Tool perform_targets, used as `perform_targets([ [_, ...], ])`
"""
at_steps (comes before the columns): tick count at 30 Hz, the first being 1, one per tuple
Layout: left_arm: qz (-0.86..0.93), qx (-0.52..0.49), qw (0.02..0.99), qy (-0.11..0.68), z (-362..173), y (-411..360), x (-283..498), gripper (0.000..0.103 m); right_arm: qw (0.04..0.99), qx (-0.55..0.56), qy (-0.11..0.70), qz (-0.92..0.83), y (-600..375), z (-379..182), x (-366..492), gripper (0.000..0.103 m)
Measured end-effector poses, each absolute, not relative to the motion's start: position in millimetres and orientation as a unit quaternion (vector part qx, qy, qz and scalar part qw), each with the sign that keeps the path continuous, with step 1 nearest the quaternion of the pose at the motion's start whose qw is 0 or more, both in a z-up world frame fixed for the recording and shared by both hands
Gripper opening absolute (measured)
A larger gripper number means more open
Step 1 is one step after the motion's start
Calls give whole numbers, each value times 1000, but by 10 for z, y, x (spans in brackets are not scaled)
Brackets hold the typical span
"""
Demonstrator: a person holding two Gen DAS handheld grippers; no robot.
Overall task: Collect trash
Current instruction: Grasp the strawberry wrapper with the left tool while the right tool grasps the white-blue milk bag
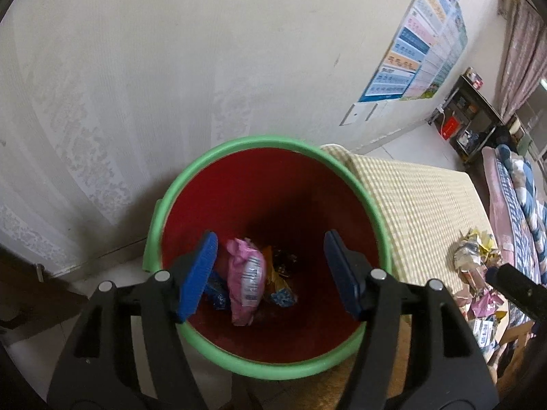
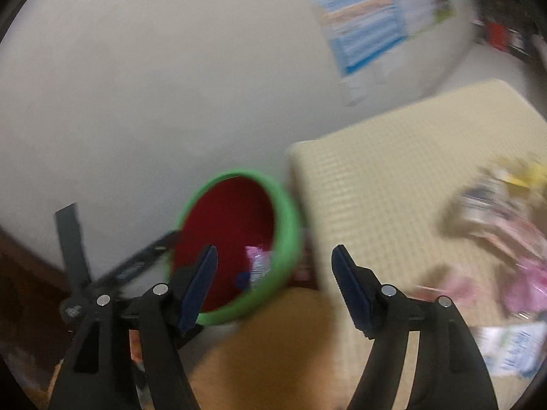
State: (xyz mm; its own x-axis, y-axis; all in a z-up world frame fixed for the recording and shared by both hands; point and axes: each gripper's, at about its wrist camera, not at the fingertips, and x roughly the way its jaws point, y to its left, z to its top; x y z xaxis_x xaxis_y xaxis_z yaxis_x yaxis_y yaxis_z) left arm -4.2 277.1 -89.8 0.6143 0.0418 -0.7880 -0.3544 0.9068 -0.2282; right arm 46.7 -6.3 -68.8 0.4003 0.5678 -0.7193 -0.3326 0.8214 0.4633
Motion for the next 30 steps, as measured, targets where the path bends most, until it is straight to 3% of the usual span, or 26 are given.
perform_targets([
  [6, 78, -155, 885, 433, -836, 2394, 69, 62, 870, 107, 469, 111, -1307, -783, 300, 67],
  [13, -9, -96, 887, 451, -802, 1571, 207, 62, 857, 148, 494, -24, -2472, -1169, -125, 67],
  [21, -121, -23, 867, 483, -941, 553, 369, 62, 827, 218, 519, -11, -2752, -1552, -145, 67],
  [30, -174, 51, 829, 529, -1304, -151, 555, 62, 814, 248, 526, 15, -2740, -1650, -142, 41],
])
